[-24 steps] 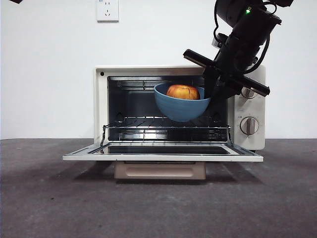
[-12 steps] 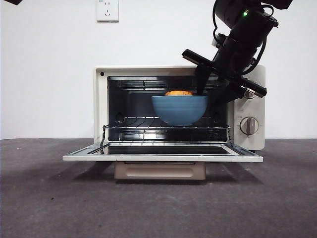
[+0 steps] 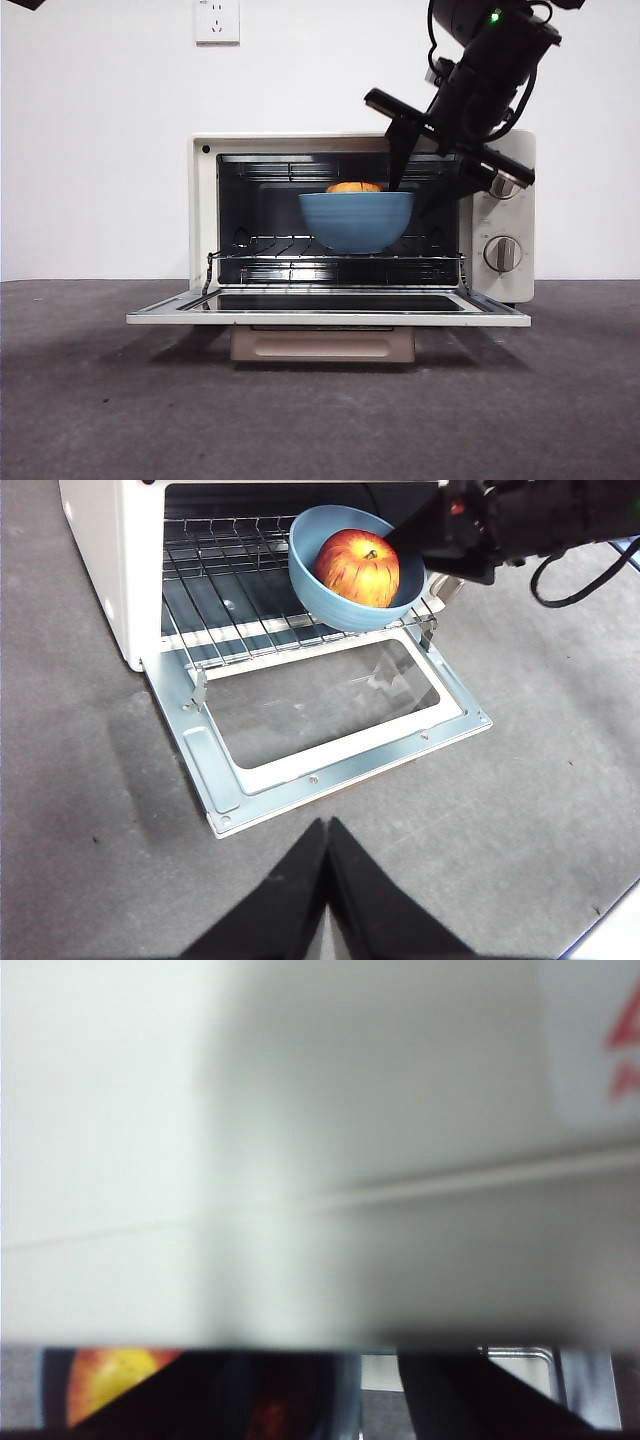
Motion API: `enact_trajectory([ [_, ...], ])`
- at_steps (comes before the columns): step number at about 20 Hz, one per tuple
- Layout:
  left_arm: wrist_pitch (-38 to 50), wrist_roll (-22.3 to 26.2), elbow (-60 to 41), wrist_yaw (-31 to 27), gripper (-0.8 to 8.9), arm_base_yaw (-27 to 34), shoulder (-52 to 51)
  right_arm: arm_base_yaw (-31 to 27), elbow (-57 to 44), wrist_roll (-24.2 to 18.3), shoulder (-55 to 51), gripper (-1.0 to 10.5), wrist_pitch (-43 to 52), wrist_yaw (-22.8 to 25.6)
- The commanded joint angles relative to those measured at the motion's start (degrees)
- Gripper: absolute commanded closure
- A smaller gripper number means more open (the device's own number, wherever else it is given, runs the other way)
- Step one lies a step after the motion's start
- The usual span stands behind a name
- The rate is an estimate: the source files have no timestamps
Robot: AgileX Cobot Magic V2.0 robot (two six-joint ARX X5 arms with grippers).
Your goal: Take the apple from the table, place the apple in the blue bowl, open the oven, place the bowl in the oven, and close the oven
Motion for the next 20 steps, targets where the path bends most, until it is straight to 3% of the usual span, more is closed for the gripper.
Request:
enact_trajectory([
  [1,0.5,0.5,0.4,0.2,8.06,-0.1,0.3,0.3,1.5,-1.1,-1.6,7.5,-0.2,0.1],
  [4,0.5,0.6,0.4,0.2,8.06,-0.1,0.4,0.3,1.5,-1.3,-3.4,7.5,-1.2,-1.5],
  [8,0.6,1.3,0.4,0.2,8.07,-0.1,0.8,0.7,1.5,-5.6,-7.7,7.5,-5.6,-3.5],
  [17,19.3,-2.3,-11.9,0.2,8.08,4.9,10.8,2.9,1.4,-26.7,-29.4,7.5,-26.7,-3.0],
  [20,25.3,-3.0,-12.0,2.0,8.08,6.4,19.6,2.9,1.4,-29.1,-35.1,7.5,-33.4,-2.9],
])
